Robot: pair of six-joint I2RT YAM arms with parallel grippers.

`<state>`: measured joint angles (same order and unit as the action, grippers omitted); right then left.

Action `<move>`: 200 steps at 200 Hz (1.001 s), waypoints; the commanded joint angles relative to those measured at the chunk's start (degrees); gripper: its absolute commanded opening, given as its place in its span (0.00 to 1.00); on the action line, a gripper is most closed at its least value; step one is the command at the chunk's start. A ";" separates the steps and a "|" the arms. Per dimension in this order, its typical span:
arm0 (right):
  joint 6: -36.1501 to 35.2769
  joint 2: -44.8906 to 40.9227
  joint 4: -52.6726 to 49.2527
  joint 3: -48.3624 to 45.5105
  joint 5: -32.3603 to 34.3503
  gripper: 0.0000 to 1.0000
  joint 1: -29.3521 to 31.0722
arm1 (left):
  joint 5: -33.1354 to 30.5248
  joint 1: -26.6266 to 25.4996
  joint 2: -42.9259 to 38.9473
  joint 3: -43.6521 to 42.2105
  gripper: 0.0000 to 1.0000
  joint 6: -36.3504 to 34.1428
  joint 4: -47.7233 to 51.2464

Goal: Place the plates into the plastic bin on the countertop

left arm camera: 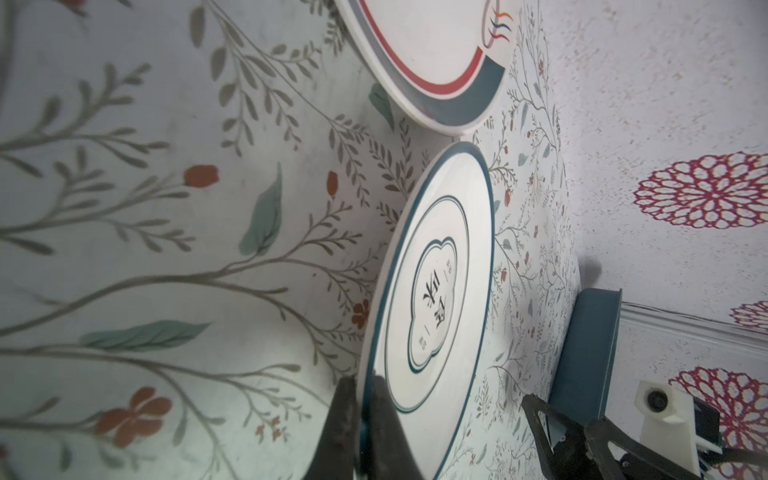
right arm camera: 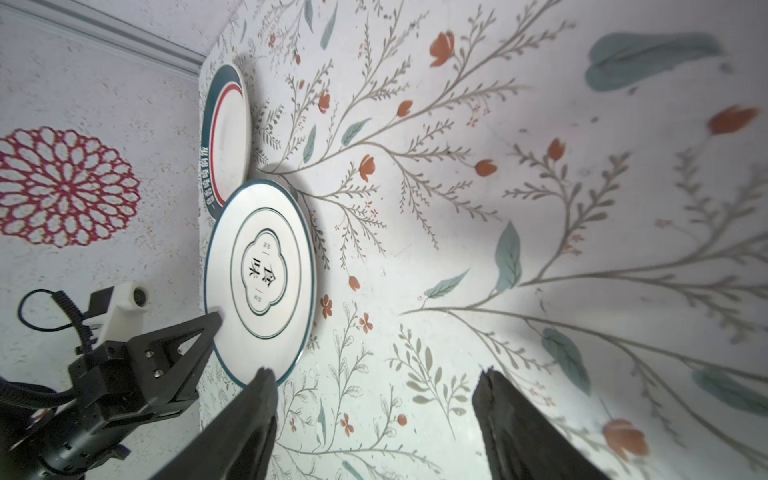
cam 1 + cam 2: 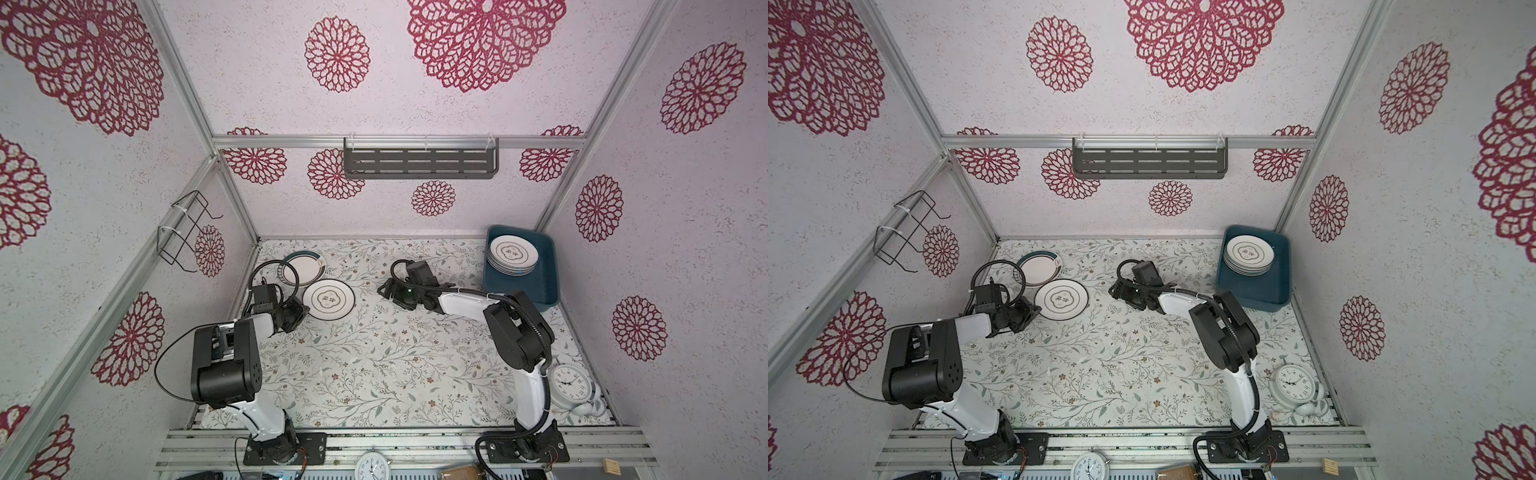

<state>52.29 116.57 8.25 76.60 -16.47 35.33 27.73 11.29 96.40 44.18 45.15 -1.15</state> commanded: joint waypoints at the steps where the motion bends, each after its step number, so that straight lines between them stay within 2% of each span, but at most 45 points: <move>1: 4.02 -5.77 7.53 -4.15 -0.03 0.79 -1.72 | 2.14 -2.06 -3.56 0.96 0.00 1.69 -2.10; 27: 5.84 -9.47 11.48 -8.83 -0.82 0.83 -3.43 | 3.57 -4.93 -5.97 2.42 0.00 4.30 -3.08; 67: 2.59 -15.78 11.35 -12.55 -0.36 0.94 -5.12 | 5.80 -10.50 -6.51 8.03 0.00 6.85 -2.60; 127: -0.60 -22.19 7.60 -12.97 1.62 0.93 -7.48 | 8.92 -20.04 -0.81 20.44 0.00 8.46 -0.71; 152: -0.54 -23.30 6.93 -12.96 1.62 0.83 -8.42 | 9.30 -23.18 1.93 24.57 0.00 8.47 -0.35; 184: 0.39 -25.17 7.09 -14.12 2.44 0.61 -9.64 | 9.73 -25.26 4.56 28.01 0.00 8.72 -0.19; 200: 1.41 -26.10 7.28 -15.17 3.10 0.46 -10.32 | 9.64 -25.85 5.25 28.94 0.00 8.73 -0.24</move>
<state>53.06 94.39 15.16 62.33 -15.14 26.26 35.97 -14.00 100.86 70.74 53.65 -0.25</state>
